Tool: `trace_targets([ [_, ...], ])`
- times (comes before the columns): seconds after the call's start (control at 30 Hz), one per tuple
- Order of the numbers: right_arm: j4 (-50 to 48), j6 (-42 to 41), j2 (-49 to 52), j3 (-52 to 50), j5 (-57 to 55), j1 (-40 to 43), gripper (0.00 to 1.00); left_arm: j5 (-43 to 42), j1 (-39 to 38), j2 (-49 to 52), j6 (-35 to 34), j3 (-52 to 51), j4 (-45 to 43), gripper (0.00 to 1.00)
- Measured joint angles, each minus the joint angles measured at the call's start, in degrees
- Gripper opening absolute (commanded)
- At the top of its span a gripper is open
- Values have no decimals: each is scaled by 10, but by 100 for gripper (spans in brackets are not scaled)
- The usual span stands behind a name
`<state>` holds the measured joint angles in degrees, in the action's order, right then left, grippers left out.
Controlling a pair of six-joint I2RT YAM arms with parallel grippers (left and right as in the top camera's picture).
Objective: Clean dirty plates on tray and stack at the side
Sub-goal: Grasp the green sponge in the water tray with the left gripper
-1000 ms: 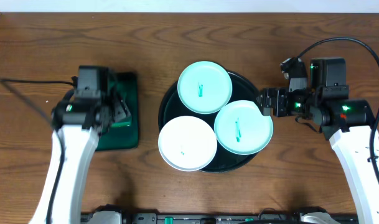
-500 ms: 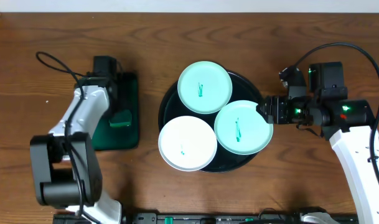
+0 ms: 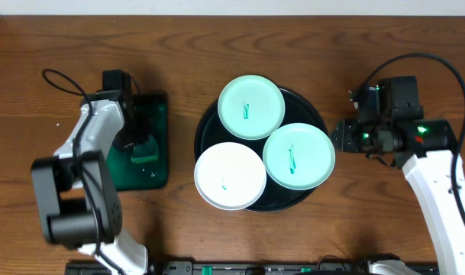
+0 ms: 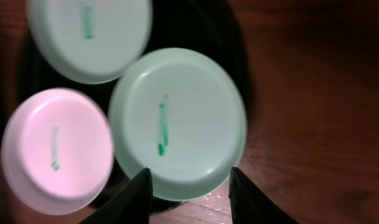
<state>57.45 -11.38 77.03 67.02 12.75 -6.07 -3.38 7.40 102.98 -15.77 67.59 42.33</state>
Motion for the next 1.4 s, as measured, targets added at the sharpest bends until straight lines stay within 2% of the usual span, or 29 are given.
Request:
trace_targets([
  [0.03,0,-6,16,0,-8,0,36,1,0,-27,0,0,8,8],
  [0.07,0,-6,30,0,-8,0,38,0,0,-54,2,0,10,21],
  [0.13,-1,2,67,0,0,0,40,0,0,-109,4,2,14,38],
  [0.2,-5,12,94,0,13,-3,40,1,0,-145,3,9,13,47],
  [0.3,-15,23,114,0,31,-17,43,1,0,-152,5,12,13,60],
  [0.33,-17,27,115,0,34,-23,43,2,0,-142,6,11,13,71],
  [0.37,-19,29,114,0,38,-31,43,2,0,-130,6,11,15,77],
  [0.5,-19,34,114,0,45,-56,43,1,0,-84,9,1,28,75],
  [0.6,-19,36,114,0,45,-66,41,20,0,-63,18,-1,-3,71],
  [0.63,-19,37,114,0,45,-68,40,24,0,-49,23,-1,-9,63],
  [0.77,-17,39,114,0,45,-68,39,29,0,53,36,-1,-38,55],
  [0.8,-16,40,114,0,45,-68,39,24,0,66,38,6,-38,41],
  [0.83,-16,40,114,0,45,-68,38,22,0,67,41,7,-46,24],
  [0.87,-16,40,114,0,45,-68,36,17,0,70,41,8,-49,12],
  [0.9,-16,40,114,0,45,-68,34,10,-1,70,40,9,-53,8],
  [0.93,-16,39,114,0,42,-68,31,7,-3,71,41,12,-54,7],
  [1.1,-16,-8,114,0,-25,-58,31,10,-4,64,40,16,-29,7],
  [1.23,-15,-29,114,0,-68,-9,32,24,-1,18,40,16,12,7],
  [1.4,-10,-2,125,0,-49,22,43,27,0,-67,40,16,35,7],
])
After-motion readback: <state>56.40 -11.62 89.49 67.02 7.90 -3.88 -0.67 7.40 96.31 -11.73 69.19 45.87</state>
